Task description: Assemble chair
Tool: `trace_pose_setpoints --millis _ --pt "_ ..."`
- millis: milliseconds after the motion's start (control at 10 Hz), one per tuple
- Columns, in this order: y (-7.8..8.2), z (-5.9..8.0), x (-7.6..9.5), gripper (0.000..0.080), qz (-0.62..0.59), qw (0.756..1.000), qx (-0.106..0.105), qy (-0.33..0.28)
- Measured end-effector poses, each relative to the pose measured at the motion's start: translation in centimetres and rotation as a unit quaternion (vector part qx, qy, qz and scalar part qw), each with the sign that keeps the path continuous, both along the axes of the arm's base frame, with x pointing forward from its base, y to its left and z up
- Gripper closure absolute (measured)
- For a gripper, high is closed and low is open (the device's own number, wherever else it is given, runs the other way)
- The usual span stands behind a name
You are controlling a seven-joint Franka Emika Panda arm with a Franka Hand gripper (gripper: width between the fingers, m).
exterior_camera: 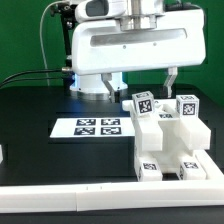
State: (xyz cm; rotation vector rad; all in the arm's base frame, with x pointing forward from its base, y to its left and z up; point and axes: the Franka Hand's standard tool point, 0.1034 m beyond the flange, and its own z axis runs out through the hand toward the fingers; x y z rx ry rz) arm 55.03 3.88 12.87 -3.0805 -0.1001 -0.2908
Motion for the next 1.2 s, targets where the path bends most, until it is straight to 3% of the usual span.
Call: trace_pose_setpoints --millis 400,600,800,900,1000,1200 --pt "0.8 -0.7 -1.4 0.0151 -0.053 0.997 0.019 0.054" --pt "1.0 -0.6 -1.3 0.0151 -0.072 0.995 0.026 0.064" --pt "1.0 -0.6 -1.4 0.0377 -0.084 0.994 0.028 0.065" --pt "1.0 -0.6 -1.4 0.0377 -0.082 0.994 0.028 0.065" --pt "1.0 -0.6 -1.4 0.0518 -0.101 0.992 0.031 0.066" --pt "1.3 -0.7 -1.4 0.0518 -0.192 0.978 0.046 0.072"
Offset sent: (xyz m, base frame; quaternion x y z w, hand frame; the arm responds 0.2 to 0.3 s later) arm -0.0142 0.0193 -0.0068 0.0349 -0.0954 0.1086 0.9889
